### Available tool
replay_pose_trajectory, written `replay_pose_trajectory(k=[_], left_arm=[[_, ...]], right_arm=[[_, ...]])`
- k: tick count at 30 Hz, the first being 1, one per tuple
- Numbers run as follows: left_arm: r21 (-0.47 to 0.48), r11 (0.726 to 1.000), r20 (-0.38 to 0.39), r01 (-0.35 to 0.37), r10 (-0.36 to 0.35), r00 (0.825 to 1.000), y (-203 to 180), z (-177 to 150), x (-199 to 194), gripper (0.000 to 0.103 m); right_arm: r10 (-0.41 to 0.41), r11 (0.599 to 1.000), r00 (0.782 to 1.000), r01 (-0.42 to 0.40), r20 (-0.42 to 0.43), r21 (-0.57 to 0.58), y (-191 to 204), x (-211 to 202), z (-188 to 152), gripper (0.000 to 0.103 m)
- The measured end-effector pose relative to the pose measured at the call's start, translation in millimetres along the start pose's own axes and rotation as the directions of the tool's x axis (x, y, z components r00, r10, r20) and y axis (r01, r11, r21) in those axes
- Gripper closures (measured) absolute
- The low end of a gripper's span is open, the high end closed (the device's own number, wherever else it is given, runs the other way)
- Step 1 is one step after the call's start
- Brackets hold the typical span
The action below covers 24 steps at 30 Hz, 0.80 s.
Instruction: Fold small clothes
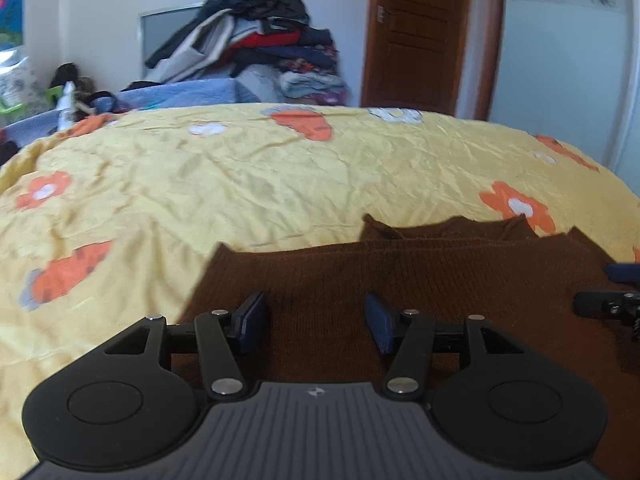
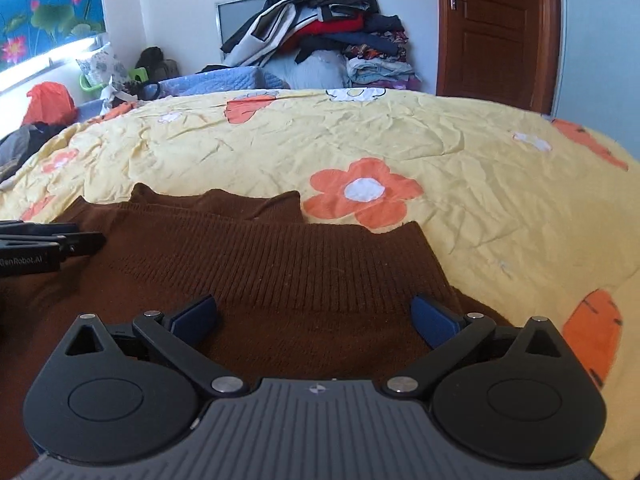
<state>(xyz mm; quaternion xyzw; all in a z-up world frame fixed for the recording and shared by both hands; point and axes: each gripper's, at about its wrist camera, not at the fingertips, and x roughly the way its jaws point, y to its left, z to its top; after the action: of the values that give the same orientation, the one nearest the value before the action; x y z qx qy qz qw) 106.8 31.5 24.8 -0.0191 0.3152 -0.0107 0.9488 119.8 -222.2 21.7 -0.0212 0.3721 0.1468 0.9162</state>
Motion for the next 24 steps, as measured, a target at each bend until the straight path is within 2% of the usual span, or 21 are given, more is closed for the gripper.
replay_pose_trajectory(k=[2, 4, 6, 8, 11, 12, 13, 14, 15, 17, 18, 19, 20, 21, 22, 24], left_arm=[[-0.086, 0.996, 0.052, 0.023, -0.018, 0.998, 19, -7, -39, 0.044], [-0.215, 0.972, 0.102, 0.09, -0.069, 0.992, 46, -25, -84, 0.019], [-0.391, 0.911, 0.129, 0.133, -0.089, 0.988, 75, -55, -124, 0.015], [-0.518, 0.84, 0.104, 0.159, -0.123, 0.987, 94, -87, -150, 0.015], [-0.684, 0.714, 0.028, 0.146, -0.175, 0.984, 106, -134, -166, 0.015], [-0.7, 0.692, 0.056, 0.176, -0.192, 0.98, 104, -144, -172, 0.014], [-0.705, 0.685, 0.065, 0.184, -0.196, 0.979, 100, -147, -175, 0.013], [-0.707, 0.676, 0.064, 0.206, -0.229, 0.971, 96, -146, -172, 0.013], [-0.723, 0.648, 0.068, 0.24, -0.279, 0.958, 95, -143, -166, 0.013], [-0.774, 0.556, 0.098, 0.303, -0.368, 0.925, 95, -140, -147, 0.013], [-0.772, 0.547, 0.117, 0.323, -0.376, 0.919, 93, -135, -138, 0.013], [-0.773, 0.552, 0.116, 0.314, -0.364, 0.924, 91, -129, -130, 0.013], [-0.789, 0.538, 0.112, 0.297, -0.349, 0.93, 90, -125, -125, 0.013], [-0.813, 0.5, 0.122, 0.299, -0.355, 0.927, 91, -123, -118, 0.013], [-0.825, 0.481, 0.129, 0.298, -0.353, 0.927, 93, -120, -112, 0.013], [-0.825, 0.496, 0.111, 0.273, -0.332, 0.937, 91, -115, -107, 0.015]], right_arm=[[-0.006, 0.997, 1.0, 0.004, 0.026, 0.081, -1, -28, -3, 0.002], [0.058, 0.979, 0.994, -0.075, 0.093, 0.188, -13, -72, -9, 0.0], [0.114, 0.939, 0.979, -0.161, 0.167, 0.303, -31, -116, -27, 0.0], [0.143, 0.88, 0.971, -0.213, 0.191, 0.424, -51, -149, -54, 0.0], [0.125, 0.813, 0.978, -0.196, 0.165, 0.549, -69, -179, -100, 0.0], [0.118, 0.799, 0.984, -0.175, 0.136, 0.576, -72, -183, -114, 0.0], [0.111, 0.79, 0.988, -0.151, 0.103, 0.595, -73, -184, -126, 0.0], [0.114, 0.784, 0.991, -0.136, 0.074, 0.606, -72, -182, -134, 0.0], [0.123, 0.785, 0.989, -0.147, 0.081, 0.602, -70, -181, -140, 0.0], [0.15, 0.771, 0.984, -0.176, 0.095, 0.612, -65, -176, -140, 0.0], [0.183, 0.753, 0.978, -0.207, 0.104, 0.624, -63, -171, -137, 0.0], [0.227, 0.726, 0.967, -0.247, 0.115, 0.642, -62, -162, -135, 0.0], [0.251, 0.701, 0.958, -0.277, 0.136, 0.658, -62, -154, -132, 0.0], [0.251, 0.68, 0.955, -0.29, 0.157, 0.674, -63, -147, -129, 0.0], [0.244, 0.669, 0.956, -0.287, 0.162, 0.685, -64, -141, -123, 0.0], [0.243, 0.648, 0.956, -0.287, 0.165, 0.705, -65, -128, -111, 0.0]])
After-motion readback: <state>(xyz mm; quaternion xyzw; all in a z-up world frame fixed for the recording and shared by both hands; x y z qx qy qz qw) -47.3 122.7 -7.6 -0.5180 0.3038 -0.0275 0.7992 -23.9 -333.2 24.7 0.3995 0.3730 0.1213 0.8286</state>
